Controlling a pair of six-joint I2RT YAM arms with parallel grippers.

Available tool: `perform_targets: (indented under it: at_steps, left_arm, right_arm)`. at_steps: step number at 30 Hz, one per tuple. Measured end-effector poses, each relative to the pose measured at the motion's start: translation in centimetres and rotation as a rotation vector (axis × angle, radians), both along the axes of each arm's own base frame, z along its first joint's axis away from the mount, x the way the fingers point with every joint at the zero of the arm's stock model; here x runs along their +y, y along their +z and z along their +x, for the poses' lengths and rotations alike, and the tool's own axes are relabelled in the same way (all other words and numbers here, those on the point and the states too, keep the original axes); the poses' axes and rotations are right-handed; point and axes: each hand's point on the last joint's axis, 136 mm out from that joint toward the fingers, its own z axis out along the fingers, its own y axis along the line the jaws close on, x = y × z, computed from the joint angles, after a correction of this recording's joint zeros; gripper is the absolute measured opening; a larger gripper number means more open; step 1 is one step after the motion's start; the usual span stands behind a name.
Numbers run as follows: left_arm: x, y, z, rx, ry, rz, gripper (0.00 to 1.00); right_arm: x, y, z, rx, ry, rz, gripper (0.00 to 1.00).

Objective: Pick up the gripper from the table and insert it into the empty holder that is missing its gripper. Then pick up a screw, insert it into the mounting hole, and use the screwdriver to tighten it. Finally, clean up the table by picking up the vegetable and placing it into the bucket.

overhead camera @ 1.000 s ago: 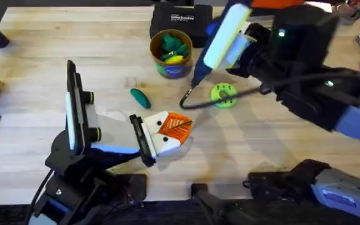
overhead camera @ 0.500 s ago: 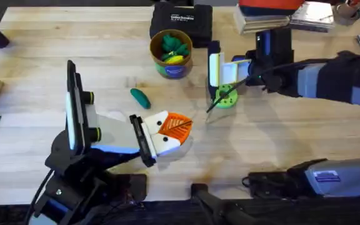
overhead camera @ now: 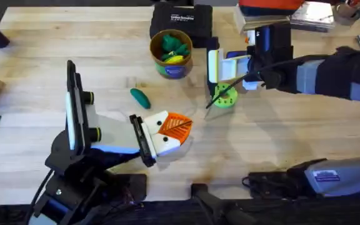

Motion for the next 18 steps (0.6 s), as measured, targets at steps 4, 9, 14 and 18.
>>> perform_targets:
  at_steps: [4,9,14,18]
  left_arm:
    - [0.0,0.0,0.0,0.0,0.0,0.0,0.012]
    - [0.0,0.0,0.0,0.0,0.0,0.0,0.012]
    - [0.0,0.0,0.0,-0.001,0.0,0.0,0.028]
    - [0.0,0.0,0.0,-0.007,0.0,0.002,0.394]
  right_arm:
    - [-0.3,0.1,-0.6,0.004,-0.069,0.059,0.993]
    - [-0.8,1.4,-1.4,-0.036,-0.191,0.16,0.993]
    - [-2.2,4.0,-4.0,-0.057,-0.345,0.254,0.994]
    - [-3.2,5.7,-7.2,-0.037,-0.455,0.325,0.994]
